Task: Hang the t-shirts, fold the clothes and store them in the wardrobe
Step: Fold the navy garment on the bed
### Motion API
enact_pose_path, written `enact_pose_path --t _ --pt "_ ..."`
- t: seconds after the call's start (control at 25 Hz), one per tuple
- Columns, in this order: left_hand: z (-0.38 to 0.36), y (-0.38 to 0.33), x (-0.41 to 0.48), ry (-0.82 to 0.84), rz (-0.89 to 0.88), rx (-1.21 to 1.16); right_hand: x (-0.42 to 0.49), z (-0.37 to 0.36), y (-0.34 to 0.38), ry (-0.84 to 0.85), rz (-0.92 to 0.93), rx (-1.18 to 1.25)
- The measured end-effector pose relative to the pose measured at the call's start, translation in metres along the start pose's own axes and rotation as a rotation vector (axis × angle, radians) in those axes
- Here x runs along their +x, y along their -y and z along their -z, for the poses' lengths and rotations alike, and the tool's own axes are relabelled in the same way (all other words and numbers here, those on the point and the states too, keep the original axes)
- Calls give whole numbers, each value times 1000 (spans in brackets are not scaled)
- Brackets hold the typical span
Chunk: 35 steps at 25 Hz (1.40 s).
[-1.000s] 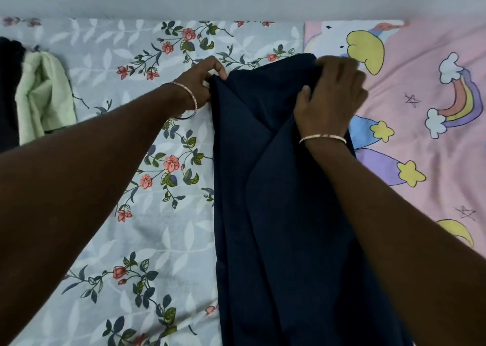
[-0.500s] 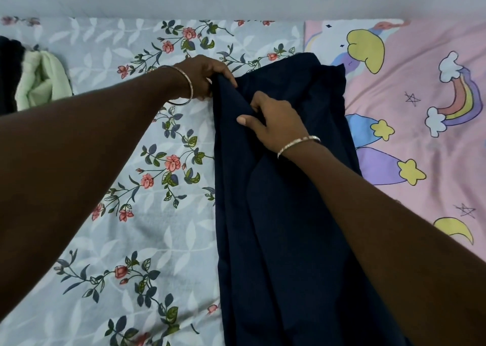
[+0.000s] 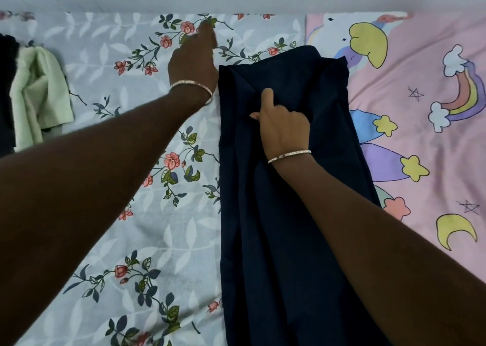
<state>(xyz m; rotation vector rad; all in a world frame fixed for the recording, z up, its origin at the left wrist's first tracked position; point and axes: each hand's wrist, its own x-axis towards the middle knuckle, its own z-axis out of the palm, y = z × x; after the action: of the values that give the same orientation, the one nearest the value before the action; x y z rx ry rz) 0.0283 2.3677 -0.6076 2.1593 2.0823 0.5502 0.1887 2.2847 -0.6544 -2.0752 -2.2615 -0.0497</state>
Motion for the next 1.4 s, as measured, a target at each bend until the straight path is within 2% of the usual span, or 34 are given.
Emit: enact_pose_path --t 0.08,0.16,0.24,0.32,0.4,0.44,0.52,0.56,0.64,0.72,0.8,0.84,0.92,0.96,1.04,1.12,1.16,1.28,1.32,1.4 --pt "-1 -9 -24 -259 69 -177 1 2 0 -34 -27 46" --pt "-9 -16 -59 -339 38 -271 0 3 1 -71 -46 41" --pt "-23 -22 -99 -192 -32 -342 2 3 2 -76 -26 62" --pt "-43 -25 -127 20 -113 -294 7 4 -7 -184 -15 68" --pt "-57 -24 -141 149 -121 -129 12 12 -25 -345 -134 61" --pt "-61 -23 -144 182 -107 -70 13 15 -36 -365 -243 73" --pt "-65 -22 -144 220 -103 -25 9 14 -59 -299 -441 173" --pt "-65 -21 -145 228 -108 -9 5 10 -68 -230 -471 267" --pt "-67 -21 -147 231 -122 12 -7 -4 -77 -82 -425 352" --pt "-66 -23 -144 240 -104 -44 -17 -19 -83 -45 -385 284" --pt "-59 -27 -142 176 -71 -124 -21 -26 -84 -70 -403 256" --pt "-54 -29 -142 79 -82 -128 -21 -26 -83 -76 -415 261" --pt "-45 -36 -142 -139 -182 -159 -21 -27 -83 -66 -429 298" --pt "-45 -40 -144 -179 -242 -215 -21 -26 -84 -55 -433 323" --pt "-49 -48 -149 -106 -339 -337 -19 -23 -85 -38 -447 392" --pt "-52 -53 -153 46 -315 -450 -18 -19 -87 -25 -476 500" --pt "-49 -55 -152 107 -216 -529 -16 -17 -89 -19 -495 564" --pt "-24 -68 -142 308 297 -811 -13 -11 -95 16 -533 703" --pt "-21 -68 -136 412 400 -845 -12 -10 -97 32 -536 719" --pt "-23 -63 -129 635 394 -830 -11 -8 -99 59 -542 730"
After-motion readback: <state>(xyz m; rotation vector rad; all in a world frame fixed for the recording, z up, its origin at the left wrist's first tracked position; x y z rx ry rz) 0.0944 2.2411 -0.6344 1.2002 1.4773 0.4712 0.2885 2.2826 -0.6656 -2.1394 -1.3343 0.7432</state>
